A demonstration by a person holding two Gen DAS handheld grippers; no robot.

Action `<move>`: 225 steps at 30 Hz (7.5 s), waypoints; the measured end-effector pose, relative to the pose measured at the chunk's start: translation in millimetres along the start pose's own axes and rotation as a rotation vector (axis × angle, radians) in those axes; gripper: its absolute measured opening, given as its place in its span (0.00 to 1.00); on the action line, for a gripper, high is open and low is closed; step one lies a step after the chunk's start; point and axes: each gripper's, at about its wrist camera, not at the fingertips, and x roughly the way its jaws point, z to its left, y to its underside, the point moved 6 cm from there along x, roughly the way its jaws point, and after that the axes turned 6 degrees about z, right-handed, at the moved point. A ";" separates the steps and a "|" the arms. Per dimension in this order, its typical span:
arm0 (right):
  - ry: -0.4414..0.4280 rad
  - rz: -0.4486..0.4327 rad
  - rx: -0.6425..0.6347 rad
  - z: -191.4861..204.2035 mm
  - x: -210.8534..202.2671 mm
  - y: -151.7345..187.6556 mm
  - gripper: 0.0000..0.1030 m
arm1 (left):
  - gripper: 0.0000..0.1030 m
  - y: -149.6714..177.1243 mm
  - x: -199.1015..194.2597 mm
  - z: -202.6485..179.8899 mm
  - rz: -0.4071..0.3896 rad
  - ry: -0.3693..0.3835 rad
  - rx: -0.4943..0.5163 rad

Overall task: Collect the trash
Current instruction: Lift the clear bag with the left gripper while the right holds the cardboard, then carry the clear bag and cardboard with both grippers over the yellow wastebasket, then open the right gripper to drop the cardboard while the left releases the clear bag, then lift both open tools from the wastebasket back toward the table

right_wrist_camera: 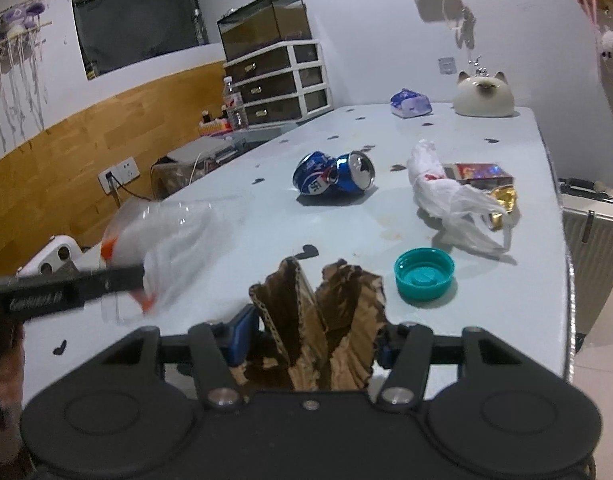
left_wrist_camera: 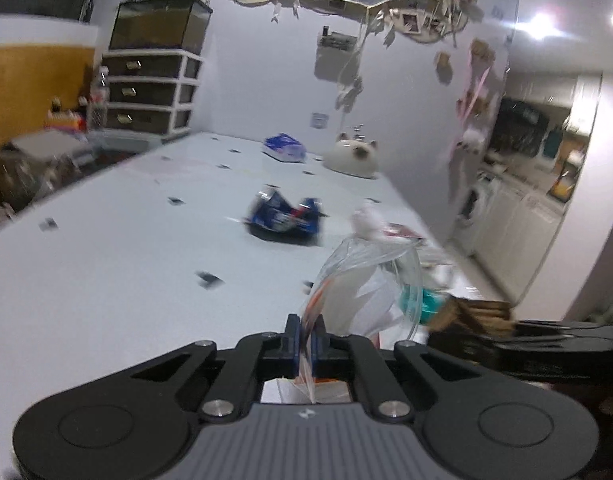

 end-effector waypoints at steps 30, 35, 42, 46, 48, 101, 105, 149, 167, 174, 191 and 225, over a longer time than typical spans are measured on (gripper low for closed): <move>0.080 -0.072 -0.045 -20.5 -109.6 48.9 0.55 | 0.05 53.6 -43.3 -103.9 -0.053 -0.068 0.052; 0.117 -0.085 -0.041 -32.3 -130.9 59.3 0.55 | 0.05 61.1 -54.2 -116.9 -0.062 -0.082 0.044; 0.221 -0.123 -0.061 -52.0 -168.0 74.9 0.55 | 0.05 68.7 -61.6 -145.9 -0.070 -0.075 0.064; 0.254 -0.143 -0.039 -68.6 -191.2 85.7 0.55 | 0.05 74.5 -60.1 -171.1 -0.073 -0.061 0.097; 0.276 -0.150 -0.027 -78.9 -201.9 91.5 0.55 | 0.05 77.8 -57.2 -184.4 -0.070 -0.044 0.108; 0.559 0.258 0.484 -422.1 -114.3 359.0 0.56 | 0.05 273.7 331.2 -302.8 0.519 -0.068 0.121; 0.521 0.298 0.485 -429.7 -77.1 368.2 0.56 | 0.05 284.1 362.7 -289.4 0.537 -0.107 0.088; 0.343 0.347 0.846 -506.4 112.0 347.5 0.58 | 0.10 437.4 517.1 -338.1 0.866 0.164 0.328; 0.307 0.380 0.764 -503.0 120.6 360.9 0.87 | 0.68 446.7 509.0 -331.8 0.860 0.150 0.247; 0.344 0.431 0.700 -498.6 100.9 374.0 0.87 | 0.74 434.3 494.1 -320.4 0.846 0.123 0.223; 0.424 0.427 0.615 -486.2 43.7 379.3 0.99 | 1.00 393.1 454.1 -301.2 0.771 0.030 0.249; 0.605 0.301 0.457 -383.2 -136.7 336.0 1.00 | 1.00 282.0 261.8 -318.6 0.556 -0.073 0.301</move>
